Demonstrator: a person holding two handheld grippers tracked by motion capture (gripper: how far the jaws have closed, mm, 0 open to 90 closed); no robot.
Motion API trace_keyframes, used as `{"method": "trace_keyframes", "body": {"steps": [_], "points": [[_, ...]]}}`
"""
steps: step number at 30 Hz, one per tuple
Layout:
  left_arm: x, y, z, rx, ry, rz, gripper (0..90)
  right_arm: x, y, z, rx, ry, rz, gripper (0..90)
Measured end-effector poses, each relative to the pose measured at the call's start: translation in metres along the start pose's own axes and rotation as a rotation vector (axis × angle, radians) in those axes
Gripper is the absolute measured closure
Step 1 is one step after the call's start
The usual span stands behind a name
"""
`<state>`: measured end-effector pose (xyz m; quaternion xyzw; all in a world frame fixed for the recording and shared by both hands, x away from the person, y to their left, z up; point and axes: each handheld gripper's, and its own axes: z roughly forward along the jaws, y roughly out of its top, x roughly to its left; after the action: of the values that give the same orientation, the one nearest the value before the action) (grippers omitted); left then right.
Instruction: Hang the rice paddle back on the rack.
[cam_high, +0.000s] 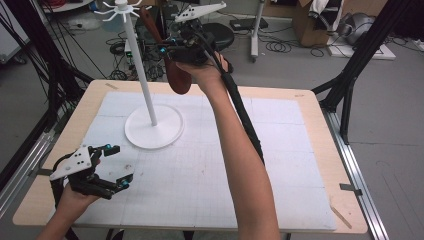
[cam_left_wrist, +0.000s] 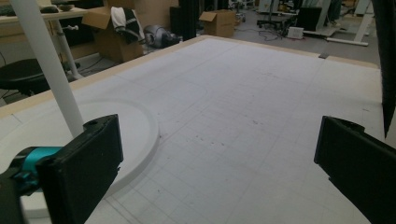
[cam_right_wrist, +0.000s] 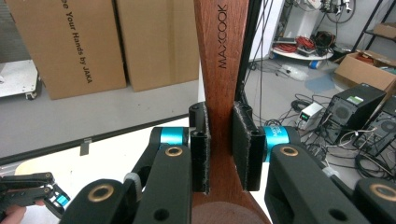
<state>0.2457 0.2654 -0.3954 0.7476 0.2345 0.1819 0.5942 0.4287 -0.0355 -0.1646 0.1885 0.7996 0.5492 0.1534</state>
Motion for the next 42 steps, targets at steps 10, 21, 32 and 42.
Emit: {"method": "trace_keyframes", "body": {"steps": [10,21,32,42], "points": [[0.000,0.000,0.000,0.000,0.000,-0.001,1.7,-0.002,-0.002,0.006,-0.005,0.003,0.008,78.4],[-0.001,0.000,0.000,0.000,-0.004,-0.001,1.8,-0.002,-0.004,0.013,-0.011,0.013,0.013,78.2],[0.000,0.000,-0.001,-0.003,-0.003,-0.002,1.7,-0.001,-0.009,0.016,0.025,-0.009,0.022,48.7],[0.000,0.000,0.000,-0.001,-0.002,-0.003,1.7,0.010,-0.018,0.011,0.041,0.046,0.021,19.0]]}}
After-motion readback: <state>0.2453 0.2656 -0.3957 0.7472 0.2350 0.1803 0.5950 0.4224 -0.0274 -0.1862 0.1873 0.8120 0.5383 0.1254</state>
